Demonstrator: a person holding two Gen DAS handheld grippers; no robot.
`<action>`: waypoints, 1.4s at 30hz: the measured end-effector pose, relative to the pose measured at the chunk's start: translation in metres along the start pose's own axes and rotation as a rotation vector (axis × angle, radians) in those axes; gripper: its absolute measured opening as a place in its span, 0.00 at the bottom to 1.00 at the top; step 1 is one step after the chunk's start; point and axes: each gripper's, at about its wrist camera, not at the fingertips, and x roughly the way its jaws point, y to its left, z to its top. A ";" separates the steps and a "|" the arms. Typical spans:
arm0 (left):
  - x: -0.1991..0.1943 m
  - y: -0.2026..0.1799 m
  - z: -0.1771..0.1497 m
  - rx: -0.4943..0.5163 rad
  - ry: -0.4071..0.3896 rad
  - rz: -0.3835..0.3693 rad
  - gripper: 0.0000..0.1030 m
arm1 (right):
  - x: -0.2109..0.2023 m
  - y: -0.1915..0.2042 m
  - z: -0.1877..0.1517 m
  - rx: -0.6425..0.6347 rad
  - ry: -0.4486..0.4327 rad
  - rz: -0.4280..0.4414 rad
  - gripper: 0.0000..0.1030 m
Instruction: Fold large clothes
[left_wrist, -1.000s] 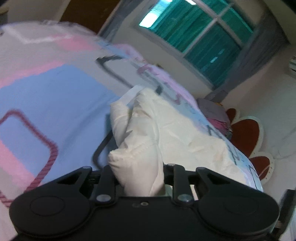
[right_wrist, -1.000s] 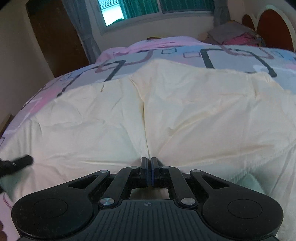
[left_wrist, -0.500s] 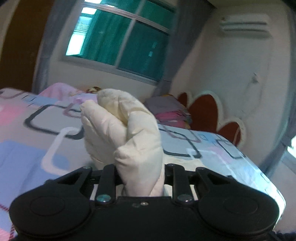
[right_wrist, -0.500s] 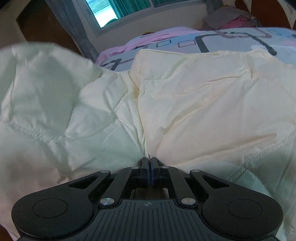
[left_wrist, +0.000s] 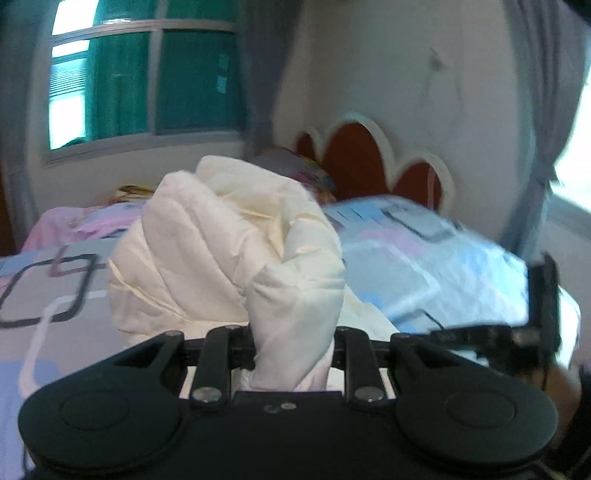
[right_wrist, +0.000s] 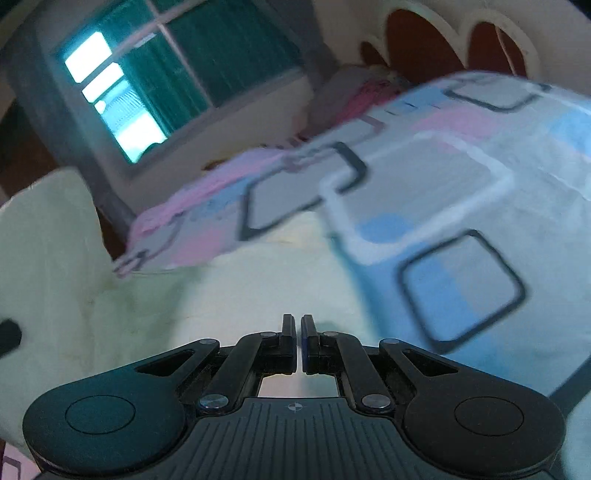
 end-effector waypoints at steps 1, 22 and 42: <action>0.012 -0.011 0.000 0.018 0.033 -0.025 0.22 | 0.011 -0.009 0.002 0.018 0.055 0.043 0.04; 0.098 -0.045 -0.036 -0.292 0.230 -0.395 0.88 | -0.025 -0.082 0.008 0.156 0.068 0.096 0.16; 0.115 0.141 -0.004 -0.427 0.035 -0.111 0.41 | 0.028 0.080 0.089 -0.223 0.123 0.268 0.65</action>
